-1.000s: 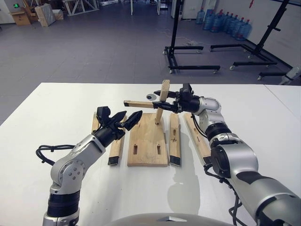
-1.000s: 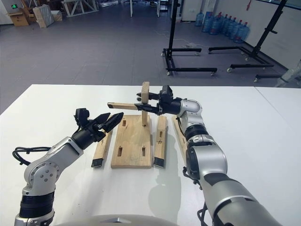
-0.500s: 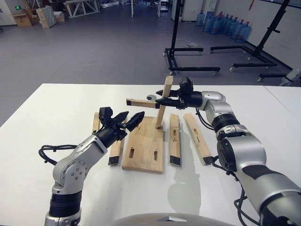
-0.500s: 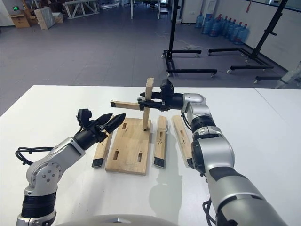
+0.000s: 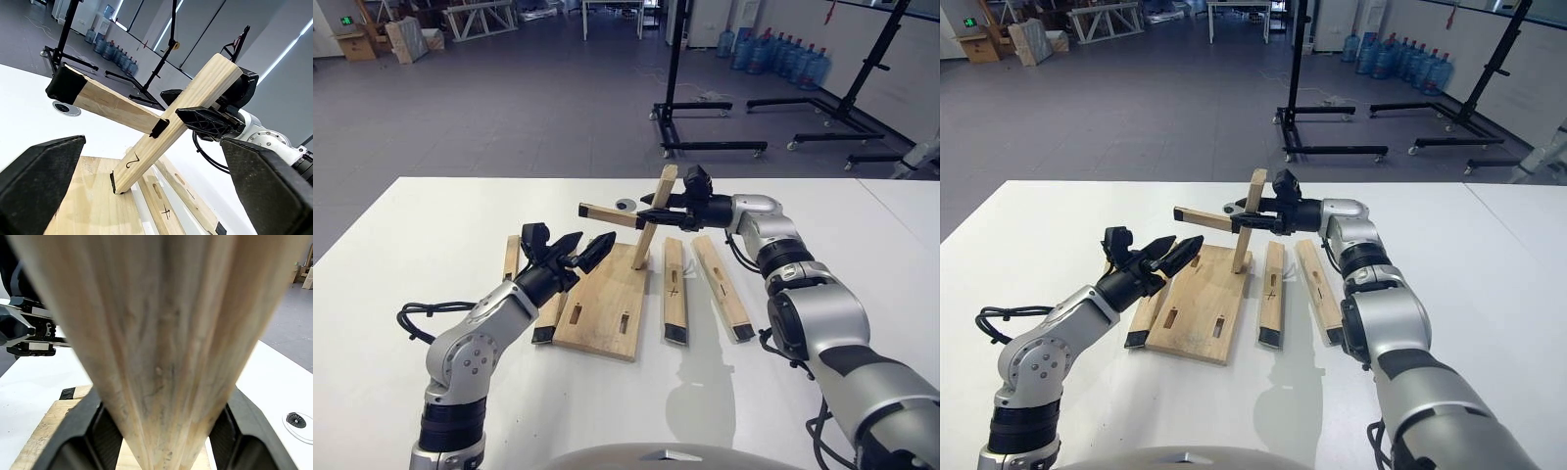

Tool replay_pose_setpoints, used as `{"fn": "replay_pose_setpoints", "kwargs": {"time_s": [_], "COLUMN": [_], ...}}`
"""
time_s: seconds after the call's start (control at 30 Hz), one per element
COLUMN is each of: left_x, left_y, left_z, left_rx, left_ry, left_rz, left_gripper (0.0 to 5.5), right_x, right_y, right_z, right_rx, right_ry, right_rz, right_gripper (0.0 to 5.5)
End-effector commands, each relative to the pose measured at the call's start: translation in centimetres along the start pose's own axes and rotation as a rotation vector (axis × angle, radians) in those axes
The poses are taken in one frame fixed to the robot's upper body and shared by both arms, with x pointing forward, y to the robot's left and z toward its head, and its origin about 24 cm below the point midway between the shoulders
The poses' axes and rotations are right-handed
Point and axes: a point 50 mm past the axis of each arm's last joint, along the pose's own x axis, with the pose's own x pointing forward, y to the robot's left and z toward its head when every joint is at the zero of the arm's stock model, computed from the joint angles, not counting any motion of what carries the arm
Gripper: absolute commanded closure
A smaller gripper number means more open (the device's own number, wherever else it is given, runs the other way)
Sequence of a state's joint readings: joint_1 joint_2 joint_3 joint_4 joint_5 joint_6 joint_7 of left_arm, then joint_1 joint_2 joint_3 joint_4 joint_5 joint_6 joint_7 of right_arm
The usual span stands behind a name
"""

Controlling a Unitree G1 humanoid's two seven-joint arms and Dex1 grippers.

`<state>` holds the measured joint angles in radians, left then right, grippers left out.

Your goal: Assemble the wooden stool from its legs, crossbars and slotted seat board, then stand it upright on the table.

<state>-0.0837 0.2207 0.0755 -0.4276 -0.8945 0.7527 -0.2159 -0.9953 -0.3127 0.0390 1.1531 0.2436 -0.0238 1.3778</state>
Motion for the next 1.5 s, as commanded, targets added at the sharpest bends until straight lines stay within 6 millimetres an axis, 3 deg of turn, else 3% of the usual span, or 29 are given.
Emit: {"fn": "replay_pose_setpoints", "kwargs": {"time_s": [0.03,0.23,0.47,0.5,0.83,0.93,1.07,1.17,1.27,1.33,1.5], "left_x": [-0.1,-0.1,-0.1,-0.1,-0.1,-0.1,-0.2,-0.4,-0.8,-1.8,-5.0], "left_y": [0.0,-0.1,-0.1,-0.1,-0.1,-0.2,0.2,-0.4,-1.2,-1.4,0.8], "left_z": [-0.2,-0.2,-0.3,-0.3,-0.4,-0.3,1.1,4.1,6.2,7.1,6.9], "left_rx": [0.001,0.000,-0.002,-0.002,-0.004,0.001,0.012,0.020,0.004,-0.010,-0.075], "left_ry": [0.005,0.004,0.006,0.006,0.010,0.007,-0.041,-0.142,-0.240,-0.322,-0.454], "left_rz": [0.005,0.005,0.007,0.008,0.007,0.008,0.019,-0.006,-0.012,0.050,0.308], "left_gripper": [0.45,0.45,0.45,0.45,0.45,0.45,0.45,0.45,0.45,0.45,0.45], "right_x": [0.2,0.3,0.2,0.2,0.1,-1.5,-4.3,-7.7,-10.3,-11.5,-10.9], "right_y": [1.3,1.6,1.6,1.5,1.0,0.3,-0.5,0.9,4.3,6.6,8.5], "right_z": [-6.4,-8.0,-7.8,-7.8,-6.8,-5.6,-2.6,1.5,2.7,1.6,-2.3], "right_rx": [0.204,0.281,0.271,0.261,0.212,0.134,0.034,-0.068,-0.078,-0.083,0.124], "right_ry": [0.242,0.293,0.285,0.281,0.260,0.274,0.211,0.035,-0.059,0.001,0.162], "right_rz": [-0.042,-0.088,-0.081,-0.084,-0.114,-0.129,-0.174,-0.252,-0.428,-0.649,-1.022], "right_gripper": [3.44,3.44,3.44,3.08,1.37,0.88,0.88,0.88,0.88,0.88,0.88]}}
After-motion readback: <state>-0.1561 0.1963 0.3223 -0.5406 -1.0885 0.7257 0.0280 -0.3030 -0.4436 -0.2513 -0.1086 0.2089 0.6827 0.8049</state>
